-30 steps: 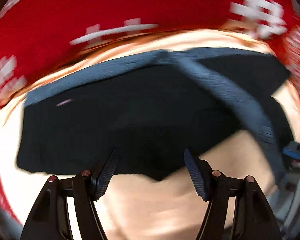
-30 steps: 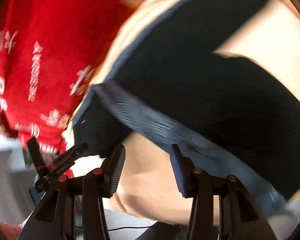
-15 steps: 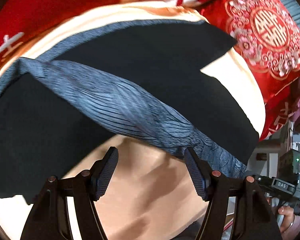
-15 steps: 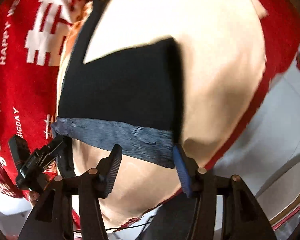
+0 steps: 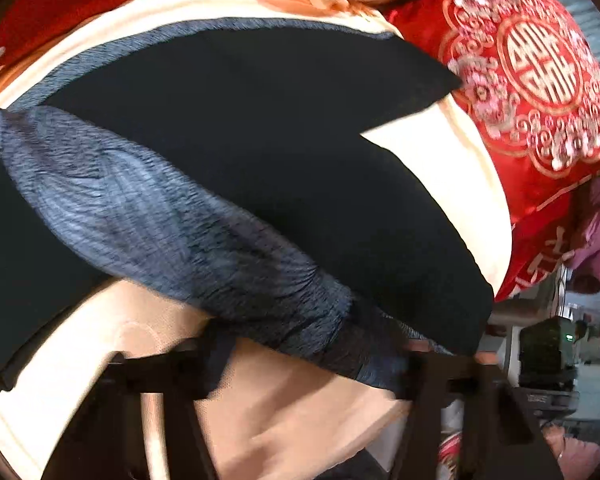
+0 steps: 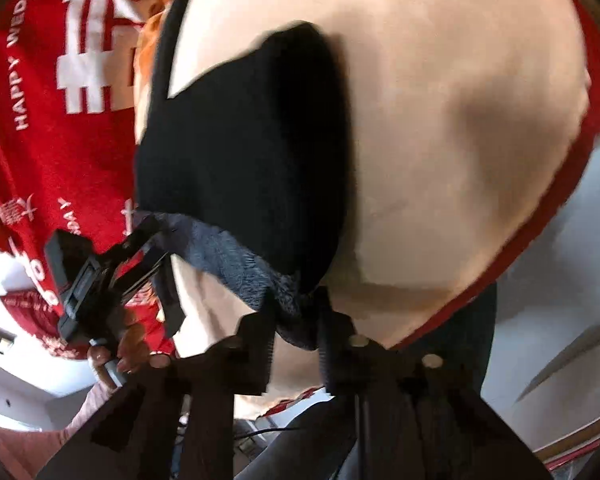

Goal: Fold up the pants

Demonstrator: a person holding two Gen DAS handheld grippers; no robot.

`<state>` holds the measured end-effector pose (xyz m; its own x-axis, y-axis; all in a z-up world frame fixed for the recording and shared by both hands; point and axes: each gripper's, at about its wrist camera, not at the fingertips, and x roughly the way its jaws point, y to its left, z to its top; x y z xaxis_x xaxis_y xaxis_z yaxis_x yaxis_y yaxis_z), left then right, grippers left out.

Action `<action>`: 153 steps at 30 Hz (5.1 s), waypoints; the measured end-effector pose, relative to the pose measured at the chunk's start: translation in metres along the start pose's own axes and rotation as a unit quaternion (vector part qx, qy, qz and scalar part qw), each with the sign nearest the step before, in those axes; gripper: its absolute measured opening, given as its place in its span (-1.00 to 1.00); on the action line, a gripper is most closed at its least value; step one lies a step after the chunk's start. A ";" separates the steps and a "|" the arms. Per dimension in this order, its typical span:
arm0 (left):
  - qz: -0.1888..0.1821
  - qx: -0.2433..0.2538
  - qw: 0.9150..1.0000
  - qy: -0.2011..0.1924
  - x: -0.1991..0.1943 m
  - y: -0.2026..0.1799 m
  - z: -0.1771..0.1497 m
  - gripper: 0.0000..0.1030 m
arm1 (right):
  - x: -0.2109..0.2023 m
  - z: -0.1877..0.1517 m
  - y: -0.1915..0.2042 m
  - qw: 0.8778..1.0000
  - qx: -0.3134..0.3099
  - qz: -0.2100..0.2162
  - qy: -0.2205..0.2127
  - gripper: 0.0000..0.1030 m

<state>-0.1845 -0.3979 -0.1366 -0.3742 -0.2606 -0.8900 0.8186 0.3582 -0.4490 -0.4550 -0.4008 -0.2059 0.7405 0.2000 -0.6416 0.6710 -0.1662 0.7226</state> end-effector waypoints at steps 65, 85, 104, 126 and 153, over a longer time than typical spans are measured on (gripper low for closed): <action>0.242 -0.070 0.964 -0.089 -0.011 0.061 0.121 0.20 | -0.008 0.195 0.246 0.903 -0.327 -0.238 -0.145 -0.62; 0.272 -0.126 0.950 -0.088 -0.042 0.085 0.084 0.61 | 0.072 0.265 0.260 0.916 -0.308 -0.246 -0.073 -0.59; 0.266 -0.171 0.944 -0.095 -0.147 0.238 -0.068 0.61 | 0.158 0.055 0.321 0.889 -0.403 -0.207 0.068 -0.15; 0.238 -0.214 0.934 -0.160 -0.165 0.395 -0.097 0.61 | 0.544 -0.149 0.531 0.644 -0.685 -0.172 0.293 -0.15; 0.218 -0.268 0.915 -0.209 -0.175 0.400 -0.141 0.62 | 0.557 -0.183 0.545 0.619 -0.700 -0.146 0.324 -0.92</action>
<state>0.1468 -0.0827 -0.1712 0.2276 -0.2688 -0.9359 0.4768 0.8688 -0.1336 0.3160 -0.2031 -0.1228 0.1204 0.4445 -0.8876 -0.2543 0.8781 0.4053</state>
